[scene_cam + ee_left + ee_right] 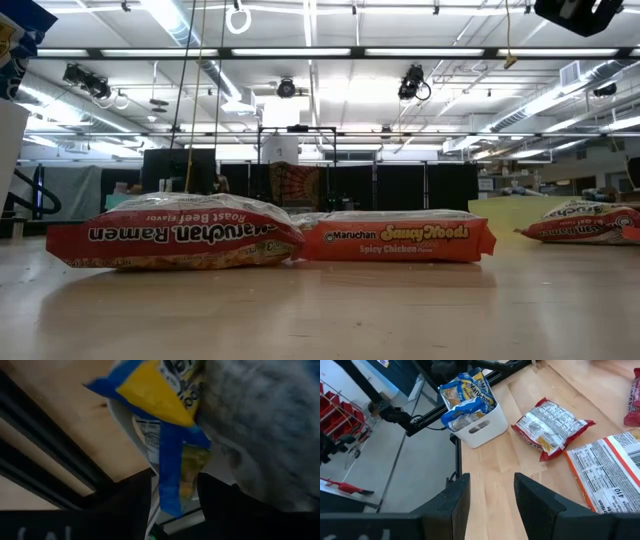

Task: Sort Maruchan noodles
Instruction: Adjust the blue noodle pack in the white bin

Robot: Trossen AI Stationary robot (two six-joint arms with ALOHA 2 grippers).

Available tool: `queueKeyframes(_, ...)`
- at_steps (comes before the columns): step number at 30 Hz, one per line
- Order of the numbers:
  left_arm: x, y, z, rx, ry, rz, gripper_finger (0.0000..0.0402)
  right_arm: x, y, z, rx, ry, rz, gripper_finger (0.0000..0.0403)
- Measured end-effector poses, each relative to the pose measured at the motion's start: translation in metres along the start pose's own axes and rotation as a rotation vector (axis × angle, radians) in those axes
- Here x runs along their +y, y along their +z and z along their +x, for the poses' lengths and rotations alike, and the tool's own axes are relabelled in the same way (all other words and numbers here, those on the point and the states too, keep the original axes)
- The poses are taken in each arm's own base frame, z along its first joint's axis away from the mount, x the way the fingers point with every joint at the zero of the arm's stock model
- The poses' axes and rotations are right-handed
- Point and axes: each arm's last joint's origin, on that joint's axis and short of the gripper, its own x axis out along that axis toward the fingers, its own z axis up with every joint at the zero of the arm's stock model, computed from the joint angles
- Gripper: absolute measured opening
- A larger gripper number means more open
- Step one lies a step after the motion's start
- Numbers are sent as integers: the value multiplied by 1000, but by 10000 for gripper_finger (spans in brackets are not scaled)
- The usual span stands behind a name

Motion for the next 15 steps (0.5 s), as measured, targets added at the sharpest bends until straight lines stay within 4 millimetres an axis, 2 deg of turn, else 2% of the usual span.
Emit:
queueKeyframes(5, -6, -4, 9, 31, -27, 12, 153, -2, 2, 2, -7, -9, 4, 158)
queueKeyframes(8, -4, -3, 4, 32, -24, 27, 111, -3, 4, 2, -5, -10, 6, 158)
queueKeyframes(12, 6, -3, -5, 11, 17, 43, 22, -5, 5, 4, 2, -6, 12, 158)
queueKeyframes(15, 16, -2, -15, -4, 58, 59, 10, -5, 7, 5, -1, -1, 19, 158)
